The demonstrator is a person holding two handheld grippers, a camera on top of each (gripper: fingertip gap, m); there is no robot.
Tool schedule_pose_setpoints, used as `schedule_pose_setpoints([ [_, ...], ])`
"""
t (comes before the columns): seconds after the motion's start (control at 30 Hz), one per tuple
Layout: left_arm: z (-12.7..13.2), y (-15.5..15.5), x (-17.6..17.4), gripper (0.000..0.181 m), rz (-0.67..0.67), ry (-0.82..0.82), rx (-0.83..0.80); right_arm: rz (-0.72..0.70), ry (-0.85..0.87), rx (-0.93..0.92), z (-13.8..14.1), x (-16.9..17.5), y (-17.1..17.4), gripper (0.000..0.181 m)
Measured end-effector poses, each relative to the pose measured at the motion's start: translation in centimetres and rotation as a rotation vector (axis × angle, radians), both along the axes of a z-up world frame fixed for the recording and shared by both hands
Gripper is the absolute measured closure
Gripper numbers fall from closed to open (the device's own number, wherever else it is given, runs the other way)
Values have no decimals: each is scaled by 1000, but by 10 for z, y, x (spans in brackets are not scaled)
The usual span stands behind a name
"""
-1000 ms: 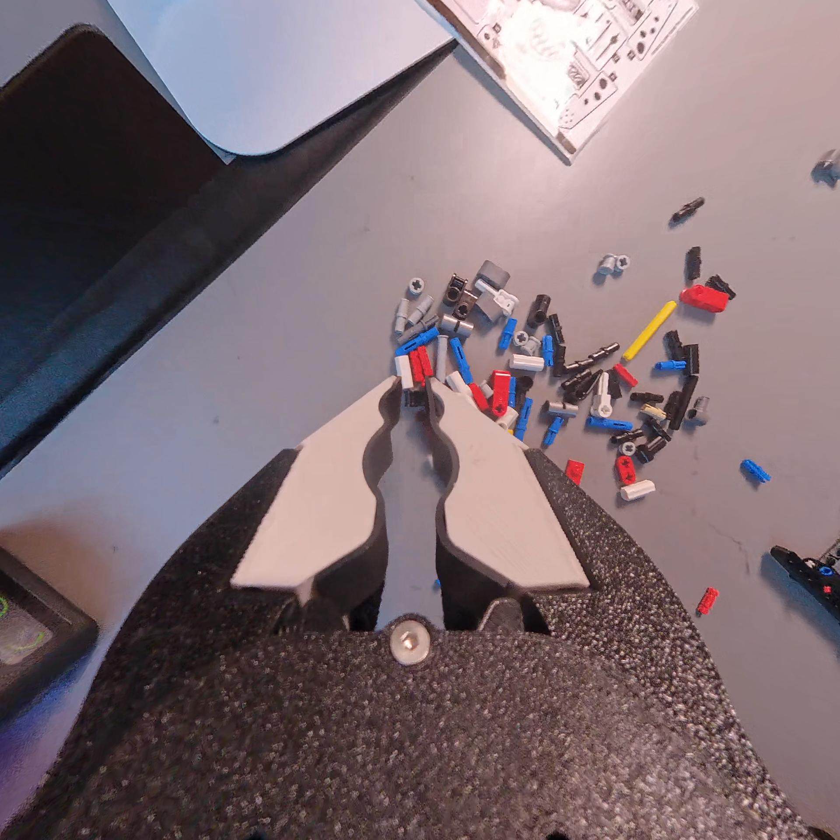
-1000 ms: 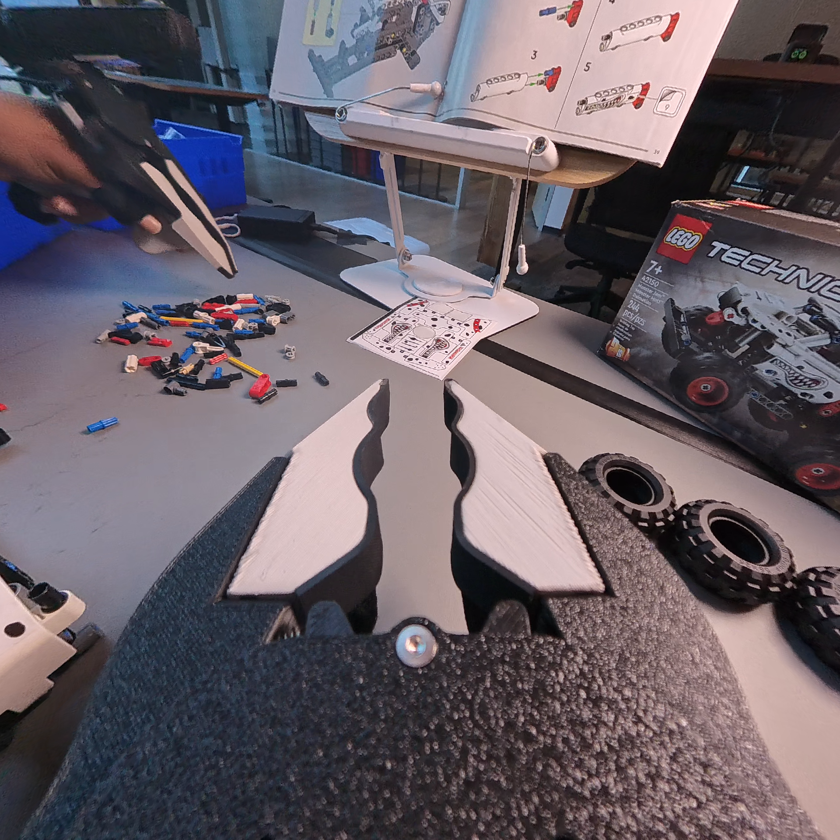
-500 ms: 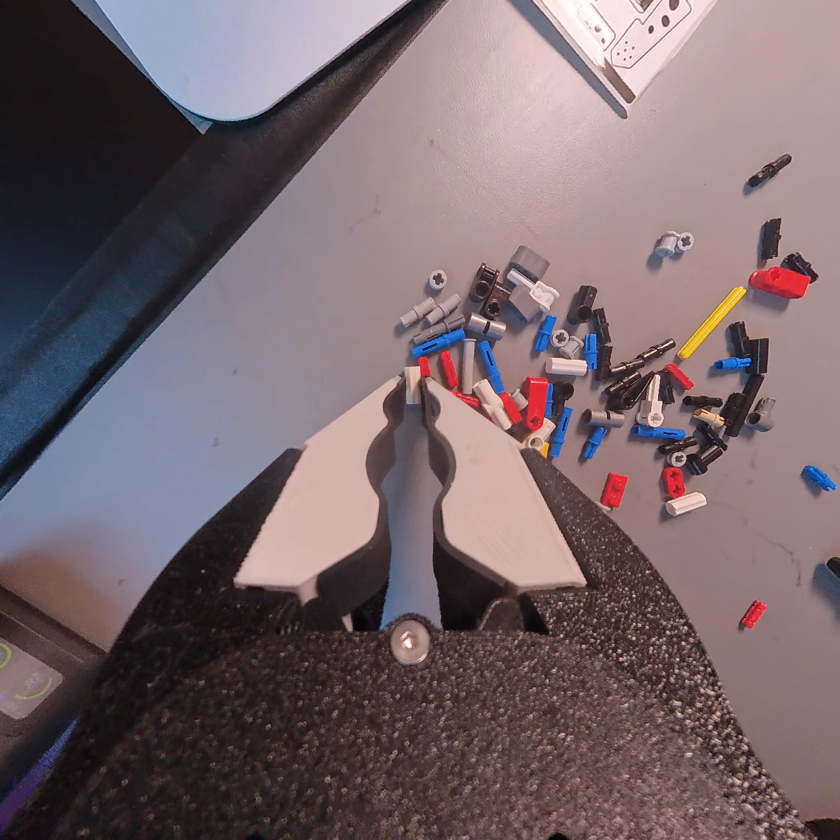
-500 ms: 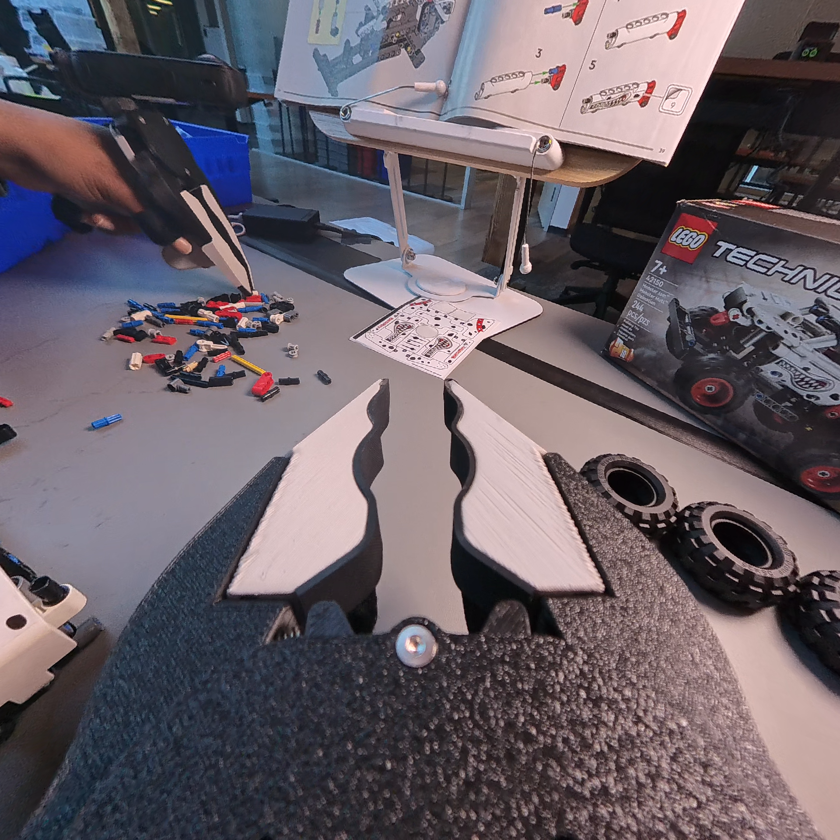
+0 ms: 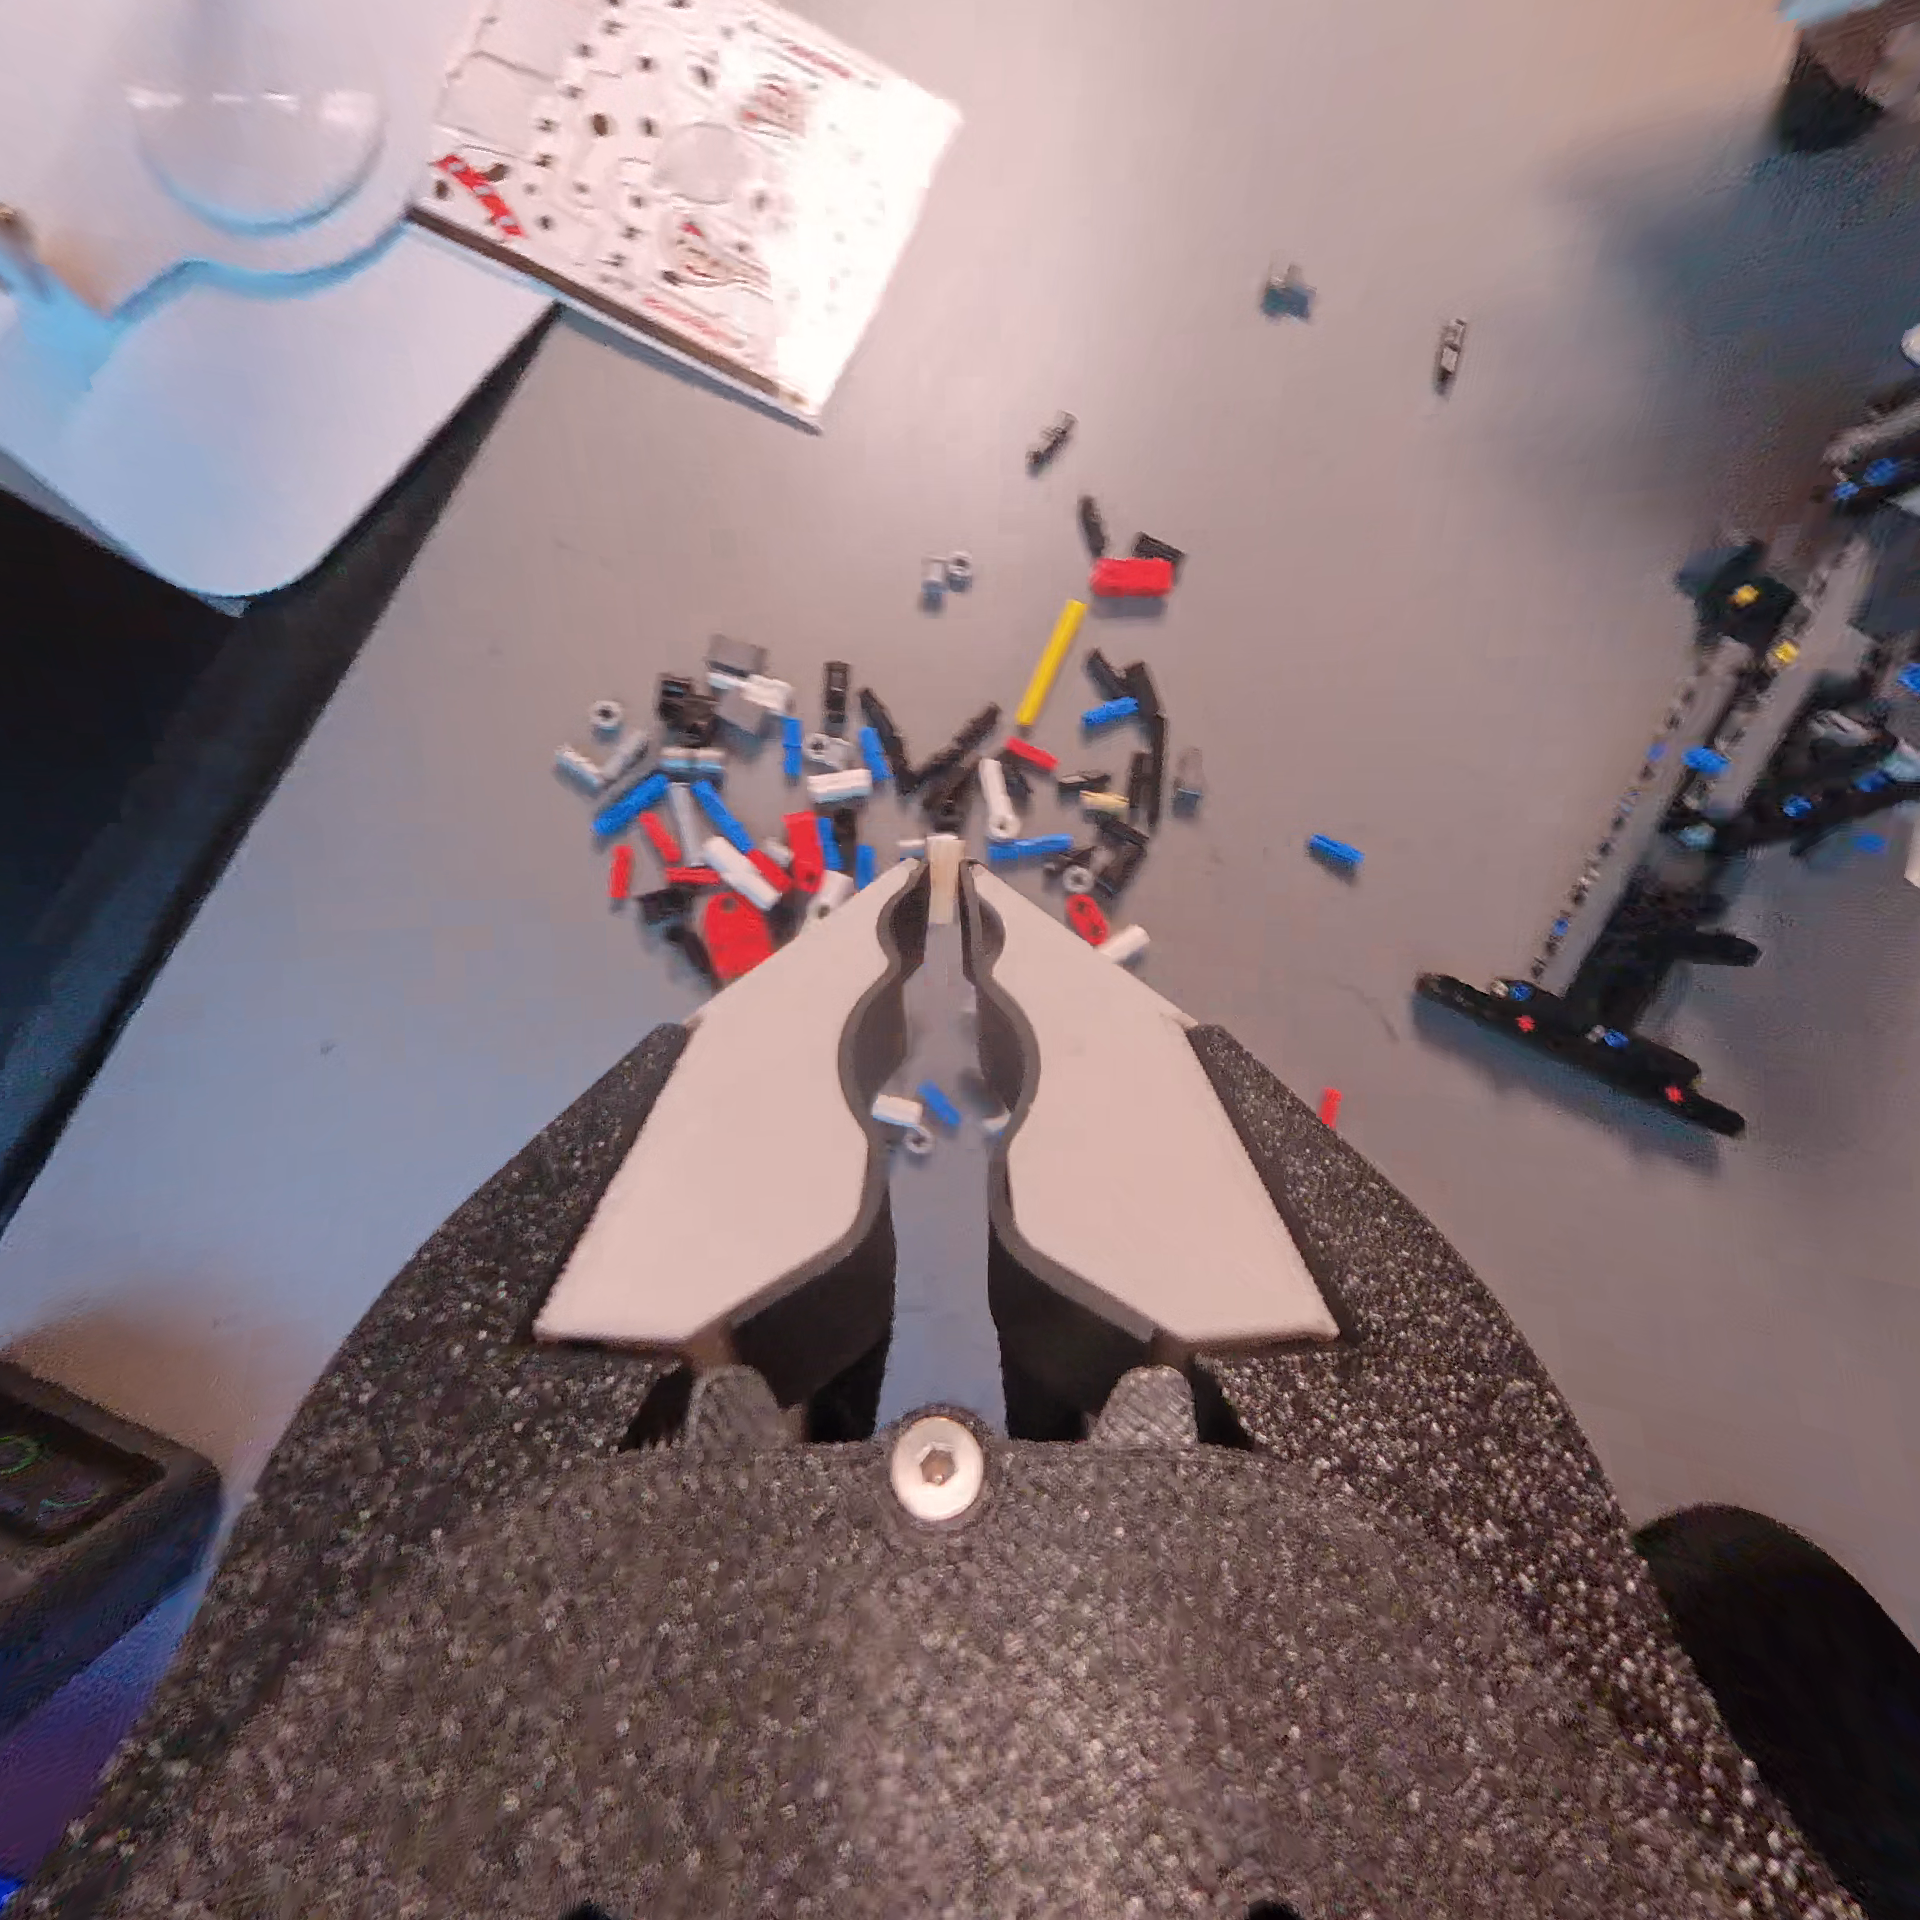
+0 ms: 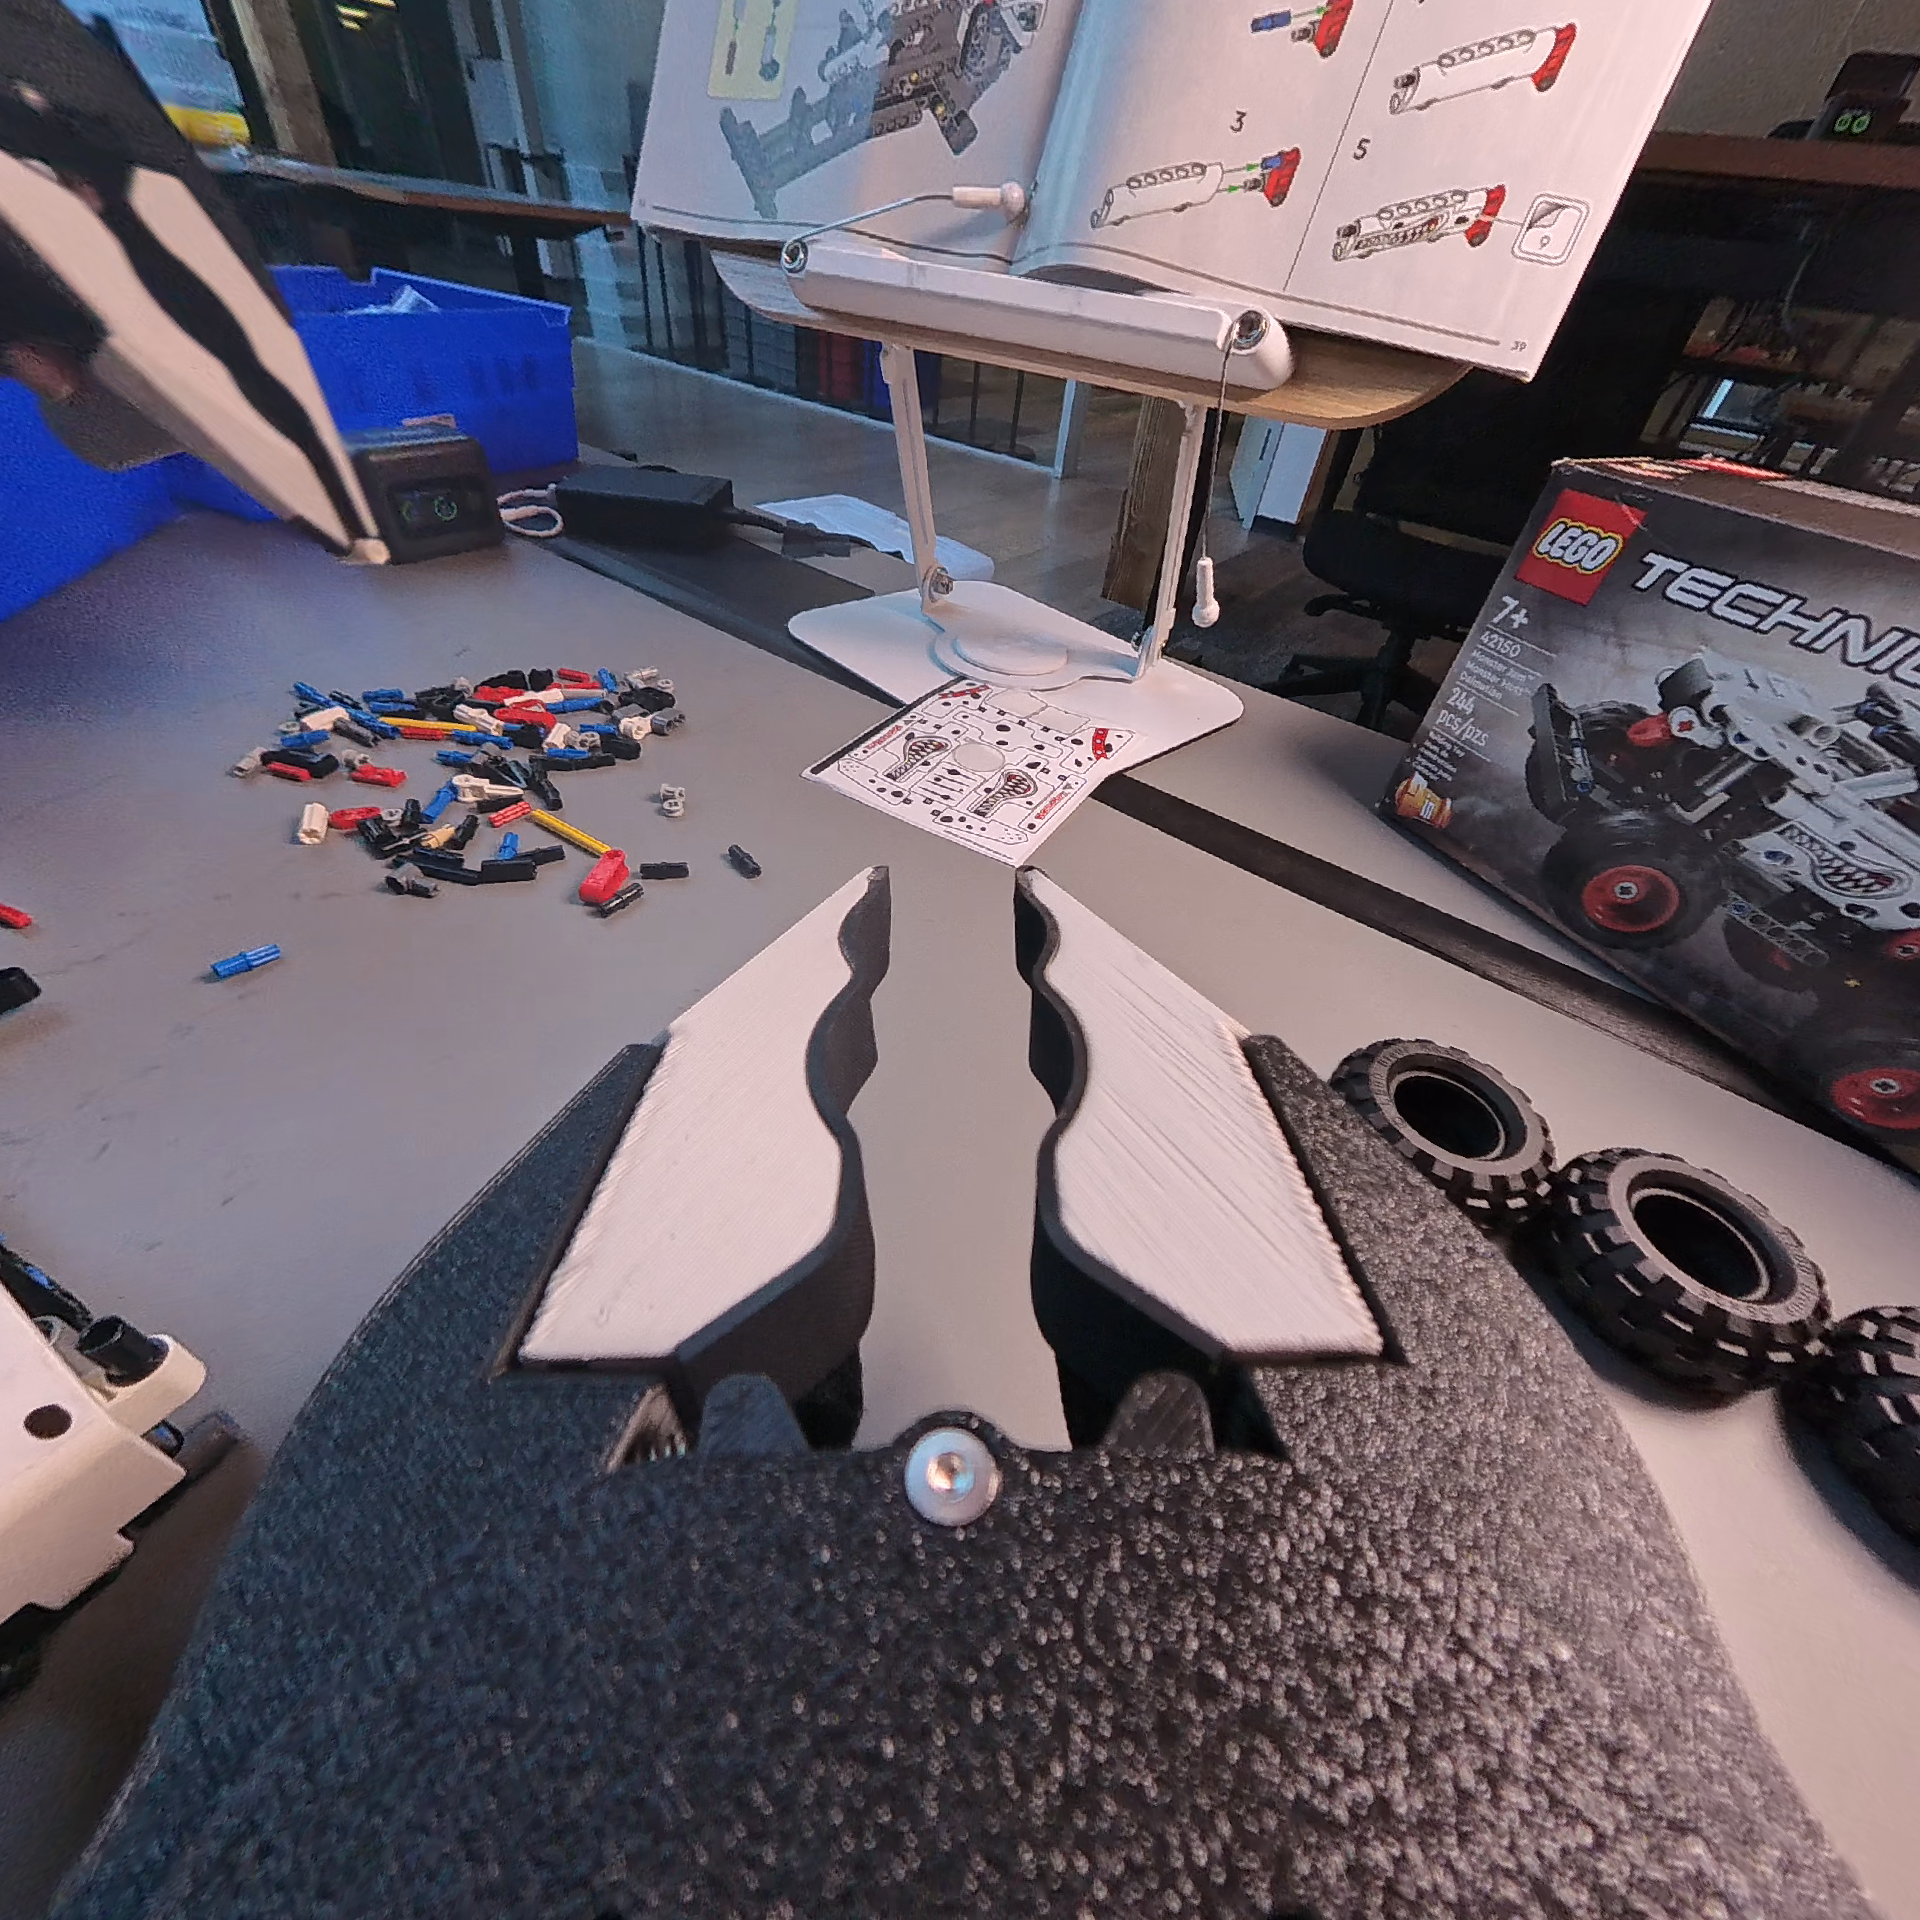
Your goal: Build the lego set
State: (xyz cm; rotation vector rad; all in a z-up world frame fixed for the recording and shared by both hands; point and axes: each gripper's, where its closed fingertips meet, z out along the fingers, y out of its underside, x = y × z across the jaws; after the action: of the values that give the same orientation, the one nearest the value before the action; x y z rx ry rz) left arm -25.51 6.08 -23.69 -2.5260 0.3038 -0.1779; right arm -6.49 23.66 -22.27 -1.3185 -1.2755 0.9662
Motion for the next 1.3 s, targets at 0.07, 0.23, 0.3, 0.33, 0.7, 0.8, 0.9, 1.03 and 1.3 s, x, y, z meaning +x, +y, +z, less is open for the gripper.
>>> schedule_pose_setpoints([
  [0.07, -6, -18, 28, 176, -74, 24, -16, 4, -1, 0, 0, 0, -1, 158],
  [0.23, -44, -55, 74, 175, -228, 160, -84, 15, -3, 5, 0, -2, -6, 158],
  [0.3, -57, -66, 89, 175, -274, 186, -109, 15, -2, 10, 2, -1, -6, 158],
  [0.33, -64, -71, 95, 175, -286, 194, -126, 15, -1, 8, 2, -1, -6, 158],
  [0.7, -81, -87, 107, 174, -283, 151, -169, 19, -8, 1, 0, -1, -7, 158],
  [0.8, -80, -86, 106, 165, -270, 139, -163, 19, -9, 2, 0, -1, -6, 158],
  [0.9, -73, -85, 104, 162, -263, 128, -153, 18, -8, -1, 0, 0, -6, 158],
  [1.03, -39, -71, 83, 161, -167, 92, -82, 19, -6, -6, -1, 0, -5, 158],
  [1.3, 12, -23, -1, 167, 99, 58, -41, 22, -9, -6, -1, -1, -6, 158],
])
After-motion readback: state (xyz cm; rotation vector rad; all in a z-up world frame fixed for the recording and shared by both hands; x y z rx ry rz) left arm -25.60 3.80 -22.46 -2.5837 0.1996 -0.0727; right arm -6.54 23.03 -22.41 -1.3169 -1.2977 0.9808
